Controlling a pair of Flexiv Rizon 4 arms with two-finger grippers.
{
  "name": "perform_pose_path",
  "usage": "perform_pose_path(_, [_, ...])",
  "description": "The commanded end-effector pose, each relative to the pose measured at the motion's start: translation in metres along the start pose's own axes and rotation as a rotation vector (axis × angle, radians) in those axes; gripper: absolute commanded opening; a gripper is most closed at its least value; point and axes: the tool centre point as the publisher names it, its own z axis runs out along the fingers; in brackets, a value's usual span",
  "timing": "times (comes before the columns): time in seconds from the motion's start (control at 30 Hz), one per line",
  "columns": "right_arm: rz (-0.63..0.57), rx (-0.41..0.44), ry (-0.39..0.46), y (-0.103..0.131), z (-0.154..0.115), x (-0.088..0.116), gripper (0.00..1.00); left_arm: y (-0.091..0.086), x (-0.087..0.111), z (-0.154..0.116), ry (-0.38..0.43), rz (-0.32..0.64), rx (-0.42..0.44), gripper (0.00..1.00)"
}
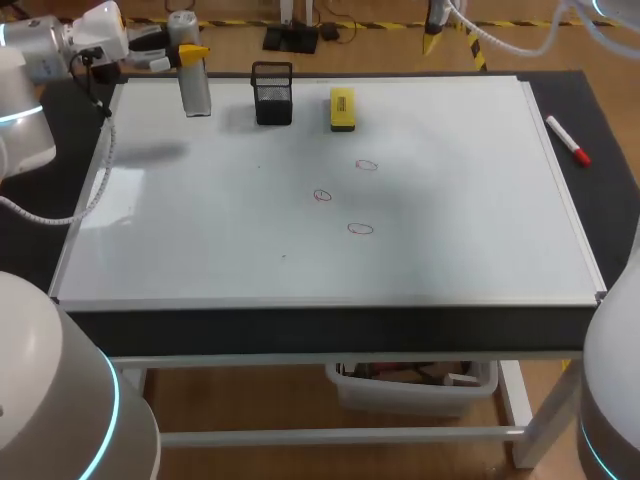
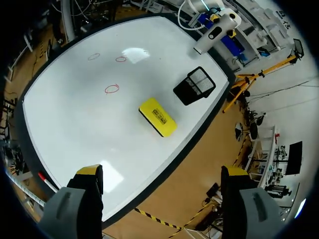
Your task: Pick up the inspection probe, press it on each red-marked spot on the whiteboard one by one, put down the probe, pick up the eraser, and wipe off all the red marks.
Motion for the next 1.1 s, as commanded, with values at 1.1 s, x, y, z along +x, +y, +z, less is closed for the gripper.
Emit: perform_pose_path(1.1, [-0.577,0.006,0.402,0.074,0.102,0.024,1.0,-0.002,0.004,0.001,-0.012,0.003,-0.001,0.0])
